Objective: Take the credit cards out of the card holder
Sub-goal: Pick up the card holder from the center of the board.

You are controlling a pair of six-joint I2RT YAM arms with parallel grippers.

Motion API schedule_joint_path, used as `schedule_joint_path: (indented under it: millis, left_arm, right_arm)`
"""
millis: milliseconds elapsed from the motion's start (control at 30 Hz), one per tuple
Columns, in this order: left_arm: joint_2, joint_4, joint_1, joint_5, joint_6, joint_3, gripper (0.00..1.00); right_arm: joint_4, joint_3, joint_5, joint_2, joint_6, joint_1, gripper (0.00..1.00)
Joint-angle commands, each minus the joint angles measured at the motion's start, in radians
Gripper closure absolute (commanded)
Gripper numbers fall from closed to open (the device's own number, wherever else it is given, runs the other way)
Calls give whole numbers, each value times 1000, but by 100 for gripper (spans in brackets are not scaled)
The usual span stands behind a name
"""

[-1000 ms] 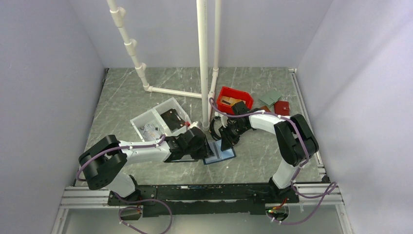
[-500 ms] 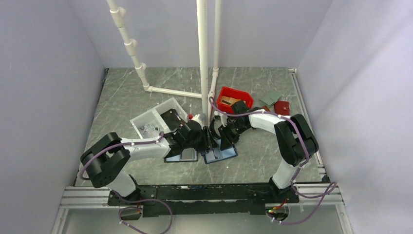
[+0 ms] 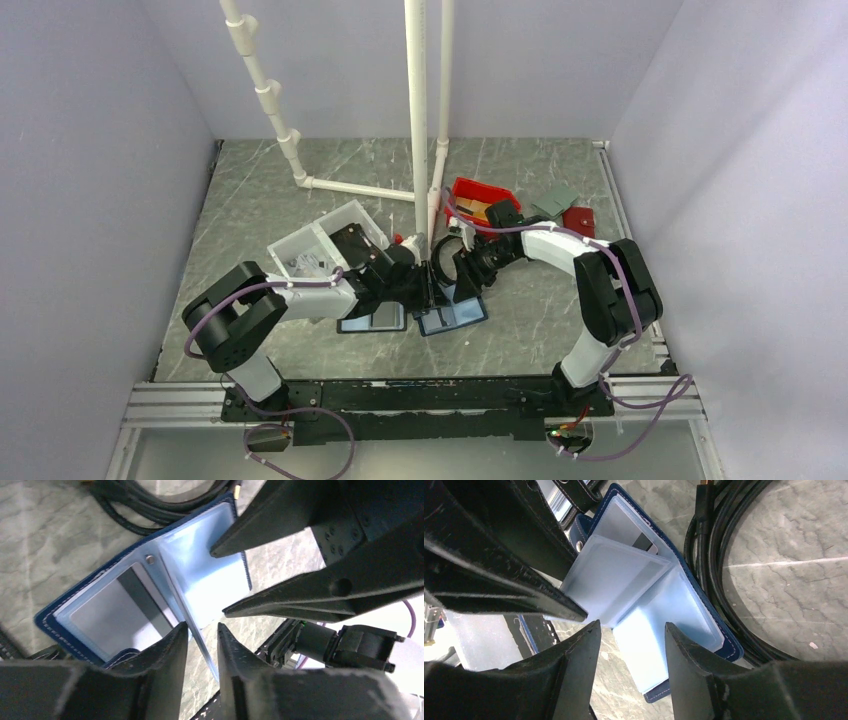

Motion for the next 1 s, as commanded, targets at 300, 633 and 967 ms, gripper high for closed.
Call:
schedule_joint_path:
  millis: [300,633,967]
  left_arm:
    - [1,218,13,101,18,-17,60]
    - [19,163,32,87,11,-10,67]
    - [27,97,38,68,29,-1,76]
  right_arm:
    - [-16,30,-99,-39,17,-35,47]
    - [-40,34,-125,-33,2,-46,41]
    - [-46,30,-147,-48,-1,-61,33]
